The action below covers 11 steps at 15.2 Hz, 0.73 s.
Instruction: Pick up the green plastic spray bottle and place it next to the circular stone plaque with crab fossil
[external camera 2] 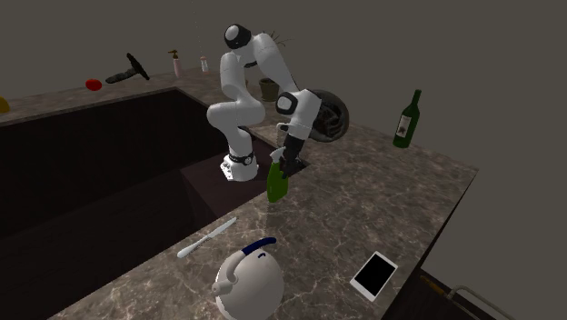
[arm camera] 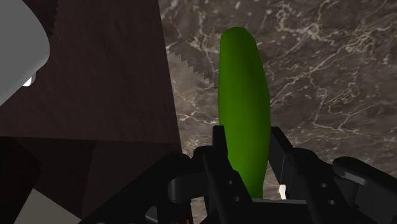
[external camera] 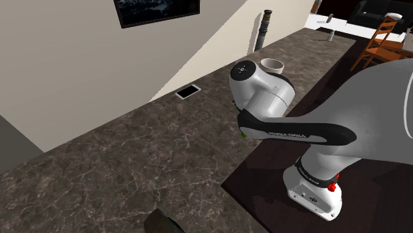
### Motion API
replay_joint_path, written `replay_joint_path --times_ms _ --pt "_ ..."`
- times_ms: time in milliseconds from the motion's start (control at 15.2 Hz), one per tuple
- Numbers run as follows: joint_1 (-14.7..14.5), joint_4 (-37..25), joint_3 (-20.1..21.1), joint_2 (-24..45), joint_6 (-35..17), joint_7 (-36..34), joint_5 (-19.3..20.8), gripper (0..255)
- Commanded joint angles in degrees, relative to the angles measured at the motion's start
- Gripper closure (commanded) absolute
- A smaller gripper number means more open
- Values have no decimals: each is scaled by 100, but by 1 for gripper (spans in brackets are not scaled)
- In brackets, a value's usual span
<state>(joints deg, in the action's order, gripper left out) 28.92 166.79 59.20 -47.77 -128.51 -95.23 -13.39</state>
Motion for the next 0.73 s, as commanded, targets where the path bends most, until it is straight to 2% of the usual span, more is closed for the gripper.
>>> replay_joint_path --times_ms 0,396,660 --pt "0 0 0 0 -1 0 0 255" --pt "0 1 0 0 -1 0 0 255" --pt "-135 -123 -310 -270 395 169 73 255"
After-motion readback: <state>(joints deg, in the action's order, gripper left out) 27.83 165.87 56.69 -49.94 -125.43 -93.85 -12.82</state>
